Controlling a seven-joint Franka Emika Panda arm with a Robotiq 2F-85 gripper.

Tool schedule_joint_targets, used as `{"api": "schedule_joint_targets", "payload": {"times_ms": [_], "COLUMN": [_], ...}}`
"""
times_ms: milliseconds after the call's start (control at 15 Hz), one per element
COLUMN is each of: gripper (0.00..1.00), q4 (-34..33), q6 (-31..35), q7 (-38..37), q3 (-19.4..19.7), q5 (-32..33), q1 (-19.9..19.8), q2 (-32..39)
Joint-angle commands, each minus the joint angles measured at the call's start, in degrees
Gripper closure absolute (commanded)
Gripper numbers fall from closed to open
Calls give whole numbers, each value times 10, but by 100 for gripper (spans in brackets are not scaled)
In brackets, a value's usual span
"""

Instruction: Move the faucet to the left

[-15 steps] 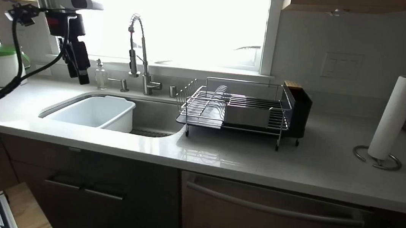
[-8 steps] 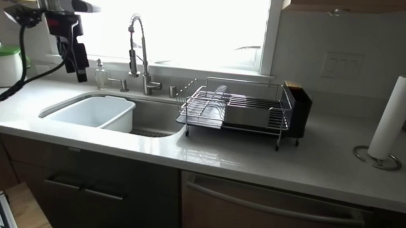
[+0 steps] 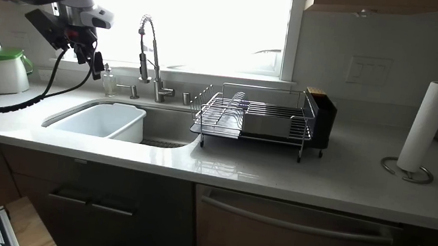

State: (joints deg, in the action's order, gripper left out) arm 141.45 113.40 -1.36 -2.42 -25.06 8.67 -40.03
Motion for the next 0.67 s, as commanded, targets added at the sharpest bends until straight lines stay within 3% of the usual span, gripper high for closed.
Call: {"api": "schedule_joint_targets", "payload": {"times_ms": [0,267,600], "gripper": [0,0,2], "q4": [-32,-66,-104], "q6": [56,129,231], "q7": [14,35,51], "q3": [24,42,30], "q5": [-77,-185,-322], "q1": [9,9,5], "q2": [84,155,221]}}
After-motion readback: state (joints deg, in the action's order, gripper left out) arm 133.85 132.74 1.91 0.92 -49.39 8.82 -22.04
